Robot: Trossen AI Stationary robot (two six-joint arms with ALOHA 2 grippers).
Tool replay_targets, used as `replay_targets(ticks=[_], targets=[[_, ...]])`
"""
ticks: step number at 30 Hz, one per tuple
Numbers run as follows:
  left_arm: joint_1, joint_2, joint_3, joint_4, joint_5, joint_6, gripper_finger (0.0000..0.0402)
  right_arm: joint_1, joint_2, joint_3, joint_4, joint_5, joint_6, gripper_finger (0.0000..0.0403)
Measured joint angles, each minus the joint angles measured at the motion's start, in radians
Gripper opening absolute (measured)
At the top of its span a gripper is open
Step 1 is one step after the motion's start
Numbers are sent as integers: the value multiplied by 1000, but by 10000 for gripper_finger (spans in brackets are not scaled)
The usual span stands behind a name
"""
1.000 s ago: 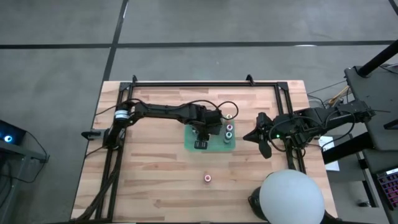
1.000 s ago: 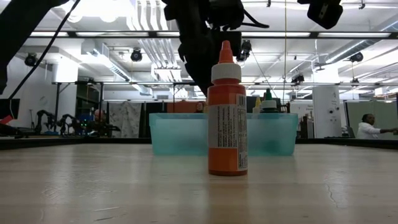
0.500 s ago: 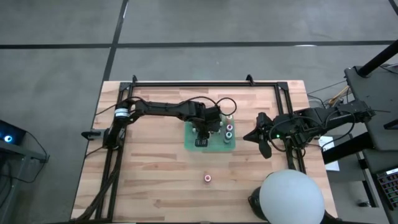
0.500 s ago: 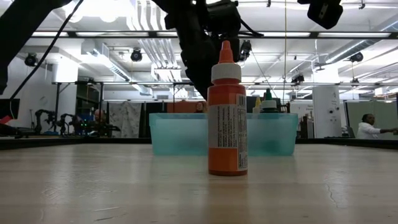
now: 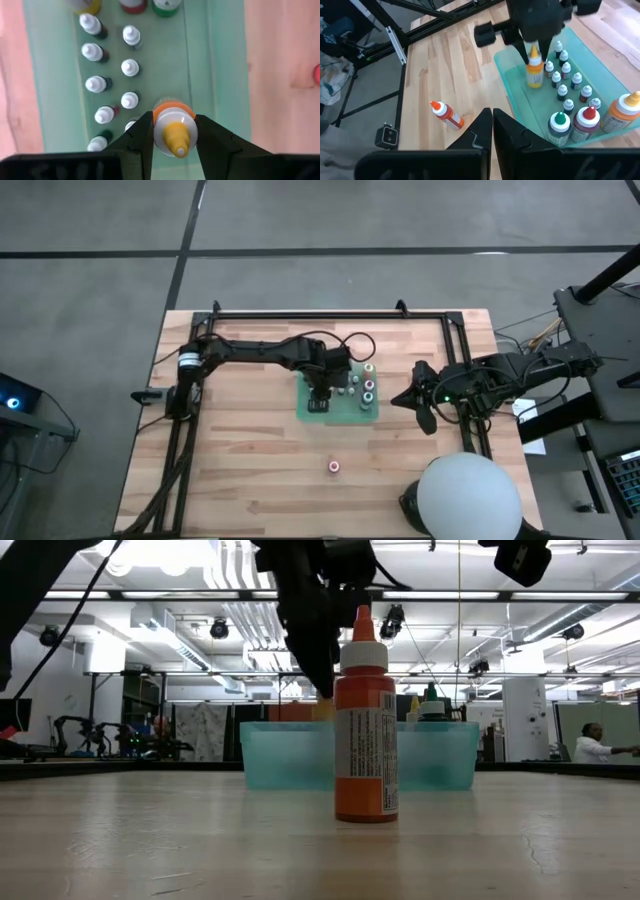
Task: Pick & Place food coloring
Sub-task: Put the big yellow food coloring bottle into the green container
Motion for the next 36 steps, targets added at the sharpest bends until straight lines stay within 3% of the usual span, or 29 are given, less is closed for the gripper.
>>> replay_targets(ticks=[19,36], targets=[[-5,-108,-1,-28,0,-40,97,0,0,0,1,26,8,8],[-5,-97,-1,80,5,-45,97,0,0,0,2,26,11,8]])
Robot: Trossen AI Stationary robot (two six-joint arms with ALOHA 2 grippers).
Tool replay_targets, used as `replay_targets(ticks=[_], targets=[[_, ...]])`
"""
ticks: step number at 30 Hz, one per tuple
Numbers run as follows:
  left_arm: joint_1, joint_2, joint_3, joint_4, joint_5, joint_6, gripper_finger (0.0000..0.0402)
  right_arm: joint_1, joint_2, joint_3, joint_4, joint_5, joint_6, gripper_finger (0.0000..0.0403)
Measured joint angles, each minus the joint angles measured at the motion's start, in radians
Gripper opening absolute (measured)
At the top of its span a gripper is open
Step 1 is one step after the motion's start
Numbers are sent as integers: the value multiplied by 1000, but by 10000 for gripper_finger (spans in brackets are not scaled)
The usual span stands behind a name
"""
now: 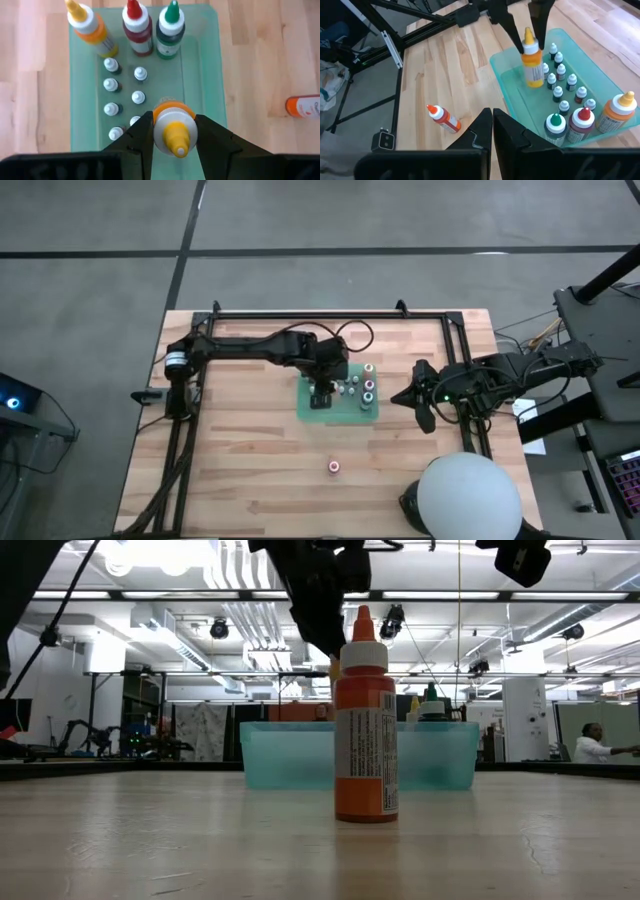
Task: Pick & Place food coloring
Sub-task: Put the big yellow food coloring bottle into the green container
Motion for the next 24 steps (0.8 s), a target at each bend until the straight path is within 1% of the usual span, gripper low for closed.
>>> replay_targets(ticks=[7,24], targets=[[0,51,0,5,3,0,97,0,0,0,0,0,0,8],[0,117,0,35,-2,19,97,0,0,0,-1,0,-3,8]])
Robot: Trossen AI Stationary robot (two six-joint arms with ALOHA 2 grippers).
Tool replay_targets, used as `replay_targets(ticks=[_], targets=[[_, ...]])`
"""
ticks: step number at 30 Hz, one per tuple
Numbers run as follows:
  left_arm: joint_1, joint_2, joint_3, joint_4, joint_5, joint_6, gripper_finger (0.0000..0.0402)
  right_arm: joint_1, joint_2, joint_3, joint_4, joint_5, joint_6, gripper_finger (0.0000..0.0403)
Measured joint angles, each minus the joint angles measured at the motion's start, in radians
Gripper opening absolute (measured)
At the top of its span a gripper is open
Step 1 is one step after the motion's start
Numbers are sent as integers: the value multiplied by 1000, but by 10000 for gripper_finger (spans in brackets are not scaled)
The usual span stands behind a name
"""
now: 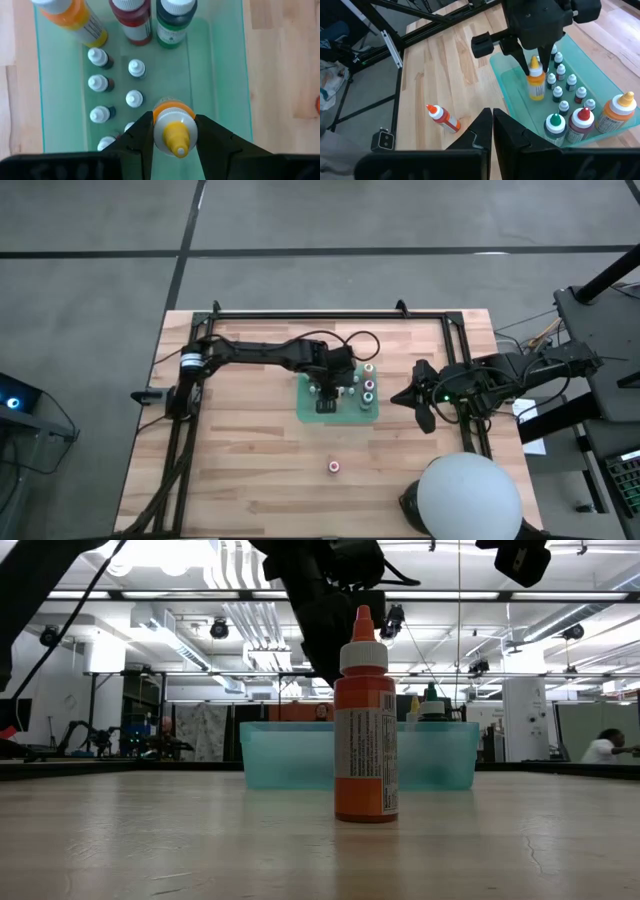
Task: Pick & Place food coloring
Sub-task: Put the big yellow food coloring bottle into the green container
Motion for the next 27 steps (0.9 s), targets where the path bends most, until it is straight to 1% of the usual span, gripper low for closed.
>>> replay_targets(ticks=[7,27], targets=[[0,12,0,23,-2,0,97,0,0,0,0,0,0,8],[0,12,0,2,5,13,97,0,0,0,0,0,0,8]])
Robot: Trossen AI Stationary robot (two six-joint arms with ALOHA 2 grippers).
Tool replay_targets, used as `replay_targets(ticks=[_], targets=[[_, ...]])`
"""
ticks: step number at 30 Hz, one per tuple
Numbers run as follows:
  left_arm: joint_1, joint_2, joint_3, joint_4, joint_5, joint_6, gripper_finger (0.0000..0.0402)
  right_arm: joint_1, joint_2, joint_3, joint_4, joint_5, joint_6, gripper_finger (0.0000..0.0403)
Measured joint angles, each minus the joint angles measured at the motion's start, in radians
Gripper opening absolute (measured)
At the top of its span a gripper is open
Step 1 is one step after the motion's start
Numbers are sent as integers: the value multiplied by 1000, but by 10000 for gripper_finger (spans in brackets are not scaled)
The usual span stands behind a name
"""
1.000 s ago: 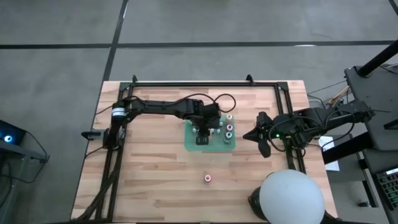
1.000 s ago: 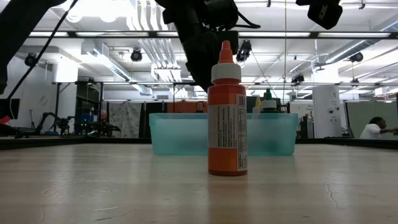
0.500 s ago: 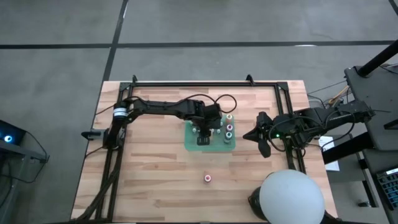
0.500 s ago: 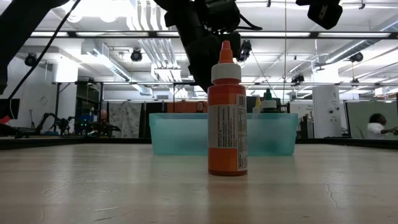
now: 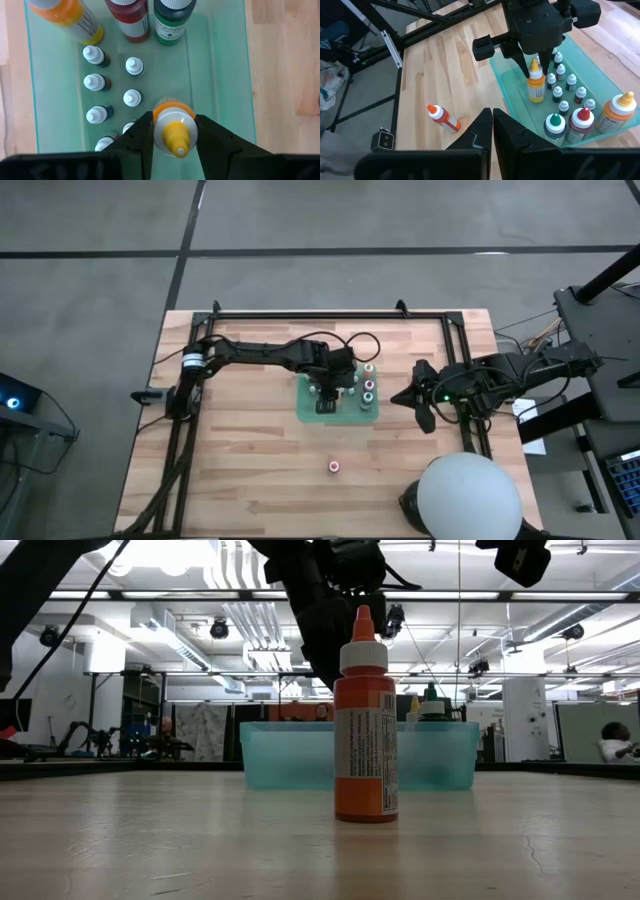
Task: Pick & Place food coloring
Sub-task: Put the big yellow food coloring bottle into the green container
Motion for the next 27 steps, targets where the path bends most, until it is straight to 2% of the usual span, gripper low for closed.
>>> replay_targets(ticks=[10,27], targets=[[5,0,-1,-3,45,3,97,0,0,0,0,1,1,8],[8,-2,-45,1,43,-14,103,0,0,0,0,1,3,8]])
